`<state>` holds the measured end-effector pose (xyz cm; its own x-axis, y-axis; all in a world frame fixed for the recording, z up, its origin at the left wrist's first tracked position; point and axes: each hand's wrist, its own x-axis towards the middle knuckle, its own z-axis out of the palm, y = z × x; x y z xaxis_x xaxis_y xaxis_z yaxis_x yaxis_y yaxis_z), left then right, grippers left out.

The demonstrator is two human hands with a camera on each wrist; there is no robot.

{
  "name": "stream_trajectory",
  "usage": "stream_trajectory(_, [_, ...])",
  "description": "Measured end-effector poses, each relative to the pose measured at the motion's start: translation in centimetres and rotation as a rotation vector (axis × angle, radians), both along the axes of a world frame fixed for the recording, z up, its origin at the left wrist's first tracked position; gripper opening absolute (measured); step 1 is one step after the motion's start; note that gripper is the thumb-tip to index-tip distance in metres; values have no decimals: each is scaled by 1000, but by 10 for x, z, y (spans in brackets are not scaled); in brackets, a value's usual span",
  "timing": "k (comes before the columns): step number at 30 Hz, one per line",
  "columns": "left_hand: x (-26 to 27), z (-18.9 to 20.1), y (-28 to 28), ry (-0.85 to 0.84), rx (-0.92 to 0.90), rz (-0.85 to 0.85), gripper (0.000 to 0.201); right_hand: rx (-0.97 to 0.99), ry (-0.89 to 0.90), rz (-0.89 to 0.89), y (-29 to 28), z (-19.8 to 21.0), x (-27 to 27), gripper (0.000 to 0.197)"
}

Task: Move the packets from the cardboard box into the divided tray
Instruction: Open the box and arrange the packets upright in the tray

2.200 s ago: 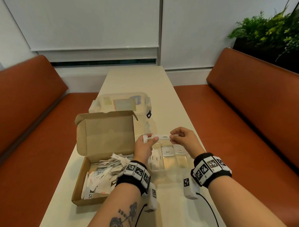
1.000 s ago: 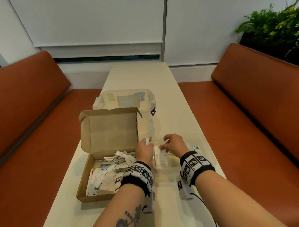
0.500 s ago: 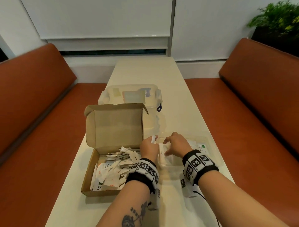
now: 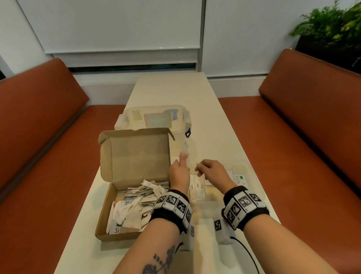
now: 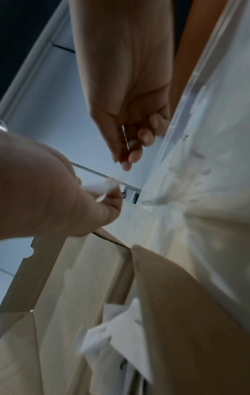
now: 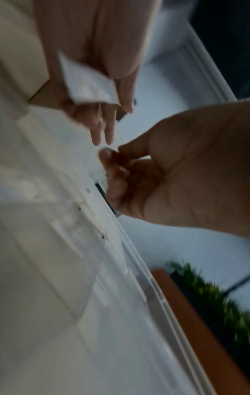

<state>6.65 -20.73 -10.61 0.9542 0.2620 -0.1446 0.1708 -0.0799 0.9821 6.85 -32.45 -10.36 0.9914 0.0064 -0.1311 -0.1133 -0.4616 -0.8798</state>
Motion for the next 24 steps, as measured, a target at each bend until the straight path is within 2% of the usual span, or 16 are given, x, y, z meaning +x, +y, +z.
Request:
stream_trajectory(3, [4, 12, -3, -22, -298, -66, 50, 393, 173, 97, -4, 15, -7, 30])
stream_trajectory(6, [4, 15, -3, -12, -454, -93, 53, 531, 188, 151, -12, 23, -10, 13])
stream_trajectory(10, [3, 12, -6, 15, -491, -94, 51, 537, 94, 84, -24, 26, -7, 14])
stream_trajectory(14, [5, 8, -4, 83, -480, -94, 33, 333, -142, -93, -37, 26, -2, 10])
stream_trajectory(17, [5, 9, -4, 116, -558, -114, 20, 180, -178, -52, -44, 27, -2, 14])
stream_trajectory(19, [5, 8, -4, 106, -577, -133, 22, 141, -168, -39, -48, 27, -2, 16])
stream_trajectory(21, [5, 8, -5, 92, -583, -141, 22, 246, -143, -55, -51, 28, -2, 20])
stream_trajectory(23, [5, 8, -6, 87, -587, -149, 20, 480, -95, -77, -50, 31, -3, 21])
stream_trajectory(24, [5, 8, -7, 87, -583, -155, 19, 535, -101, -89, -49, 32, -3, 18])
